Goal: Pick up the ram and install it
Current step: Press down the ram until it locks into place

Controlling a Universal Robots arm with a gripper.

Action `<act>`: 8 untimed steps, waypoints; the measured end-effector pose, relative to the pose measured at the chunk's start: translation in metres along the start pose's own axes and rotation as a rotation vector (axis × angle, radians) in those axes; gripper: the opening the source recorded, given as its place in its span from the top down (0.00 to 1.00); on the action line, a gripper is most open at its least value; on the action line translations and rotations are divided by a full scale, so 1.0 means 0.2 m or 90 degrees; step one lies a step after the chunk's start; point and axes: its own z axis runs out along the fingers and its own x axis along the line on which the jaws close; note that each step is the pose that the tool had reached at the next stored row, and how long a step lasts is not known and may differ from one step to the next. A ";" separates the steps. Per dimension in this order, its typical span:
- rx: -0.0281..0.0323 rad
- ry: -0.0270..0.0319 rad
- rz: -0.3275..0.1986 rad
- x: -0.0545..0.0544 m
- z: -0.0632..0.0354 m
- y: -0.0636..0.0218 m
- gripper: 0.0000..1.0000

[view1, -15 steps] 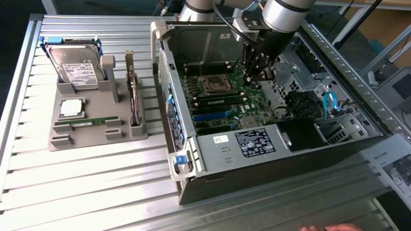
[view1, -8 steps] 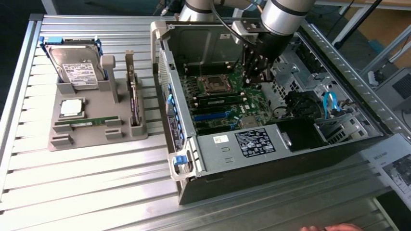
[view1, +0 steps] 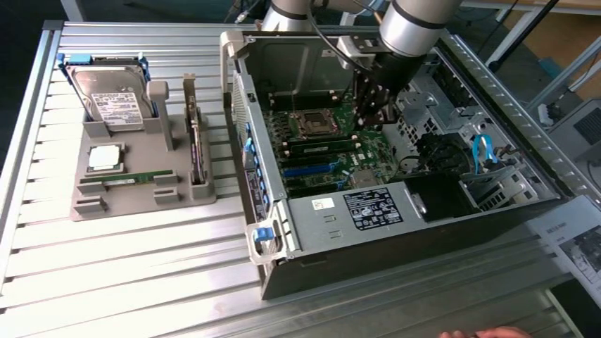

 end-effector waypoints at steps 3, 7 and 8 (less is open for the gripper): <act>0.0000 0.0000 0.000 0.00 0.014 0.000 0.90; 0.0000 0.0000 0.000 0.00 0.034 -0.001 0.90; 0.0000 0.0000 0.000 0.00 0.038 -0.001 0.90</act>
